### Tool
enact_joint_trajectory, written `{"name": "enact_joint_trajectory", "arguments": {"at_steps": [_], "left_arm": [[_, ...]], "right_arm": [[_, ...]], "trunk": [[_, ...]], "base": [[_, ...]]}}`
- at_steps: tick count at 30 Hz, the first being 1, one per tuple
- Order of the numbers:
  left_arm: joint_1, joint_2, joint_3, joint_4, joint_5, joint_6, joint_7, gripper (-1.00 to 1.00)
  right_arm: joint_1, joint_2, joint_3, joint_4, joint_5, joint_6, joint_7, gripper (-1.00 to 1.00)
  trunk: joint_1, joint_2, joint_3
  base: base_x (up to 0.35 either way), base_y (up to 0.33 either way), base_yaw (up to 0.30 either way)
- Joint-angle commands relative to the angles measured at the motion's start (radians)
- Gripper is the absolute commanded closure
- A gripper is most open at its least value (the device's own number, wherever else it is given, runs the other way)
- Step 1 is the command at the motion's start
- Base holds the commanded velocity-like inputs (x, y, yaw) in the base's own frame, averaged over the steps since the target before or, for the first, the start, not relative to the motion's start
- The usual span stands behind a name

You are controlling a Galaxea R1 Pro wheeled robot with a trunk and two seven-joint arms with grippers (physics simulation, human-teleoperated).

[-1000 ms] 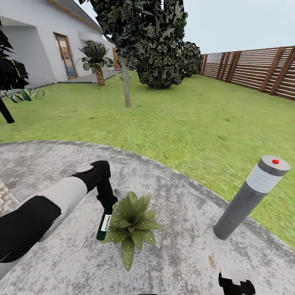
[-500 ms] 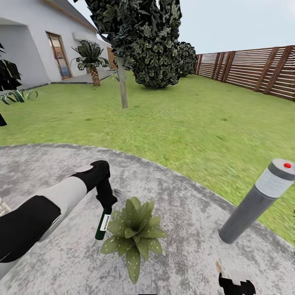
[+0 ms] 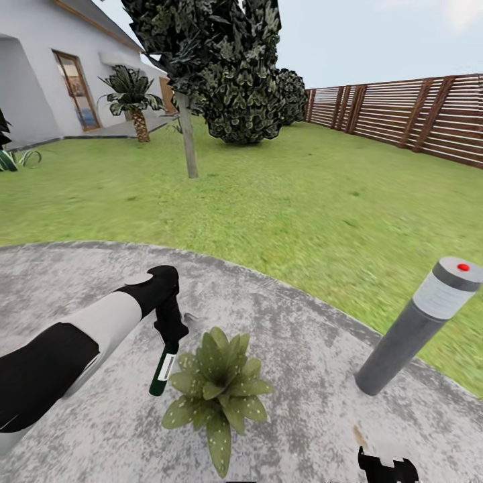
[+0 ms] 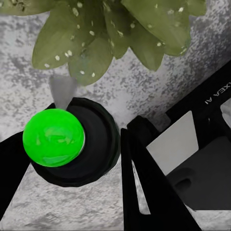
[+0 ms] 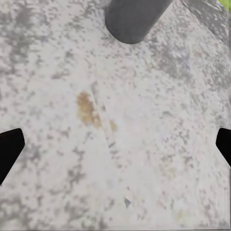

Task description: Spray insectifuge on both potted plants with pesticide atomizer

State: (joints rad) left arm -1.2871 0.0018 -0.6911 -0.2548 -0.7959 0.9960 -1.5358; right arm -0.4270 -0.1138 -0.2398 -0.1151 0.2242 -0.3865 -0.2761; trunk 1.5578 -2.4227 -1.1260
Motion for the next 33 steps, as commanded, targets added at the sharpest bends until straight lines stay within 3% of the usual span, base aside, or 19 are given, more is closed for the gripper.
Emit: {"name": "enact_joint_trajectory", "arguments": {"at_steps": [1,10,18,23,28,31,33], "left_arm": [[0.000,0.000,0.002,-0.001,-0.011,0.010,-0.009,1.00],[0.000,0.003,0.001,-0.001,-0.012,0.009,-0.008,1.00],[-0.003,0.005,0.002,-0.002,-0.012,0.003,-0.007,1.00],[0.000,0.000,-0.003,-0.002,-0.011,-0.049,-0.008,1.00],[0.003,0.000,-0.006,-0.002,-0.011,-0.053,-0.007,1.00],[0.002,0.001,-0.069,-0.002,-0.010,-0.052,-0.010,1.00],[0.002,0.001,-0.087,-0.002,-0.010,-0.051,-0.011,1.00]], "right_arm": [[-0.001,0.000,-0.007,0.002,0.010,-0.003,-0.003,-1.00],[-0.001,0.000,-0.007,0.002,0.010,-0.003,-0.003,-1.00],[-0.001,0.000,-0.007,0.002,0.010,-0.003,-0.003,-1.00],[-0.001,0.000,-0.007,0.002,0.013,-0.003,-0.003,-1.00],[-0.001,0.000,-0.007,0.002,0.013,-0.003,-0.003,-1.00],[-0.001,0.000,-0.007,0.002,0.012,-0.003,-0.003,-1.00],[-0.001,0.000,-0.007,0.002,0.012,-0.003,-0.003,-1.00]], "trunk": [[0.000,0.000,-0.001],[0.000,0.000,-0.001],[0.000,0.000,-0.001],[0.000,0.000,-0.001],[0.000,0.000,-0.001],[0.000,0.000,0.000],[0.000,0.000,0.001]], "base": [[0.072,0.033,-0.296],[0.010,0.005,-0.275],[0.150,0.120,-0.030],[0.019,0.013,0.000],[0.000,0.000,0.000],[-0.007,0.007,-0.075],[-0.117,0.111,-0.191]]}}
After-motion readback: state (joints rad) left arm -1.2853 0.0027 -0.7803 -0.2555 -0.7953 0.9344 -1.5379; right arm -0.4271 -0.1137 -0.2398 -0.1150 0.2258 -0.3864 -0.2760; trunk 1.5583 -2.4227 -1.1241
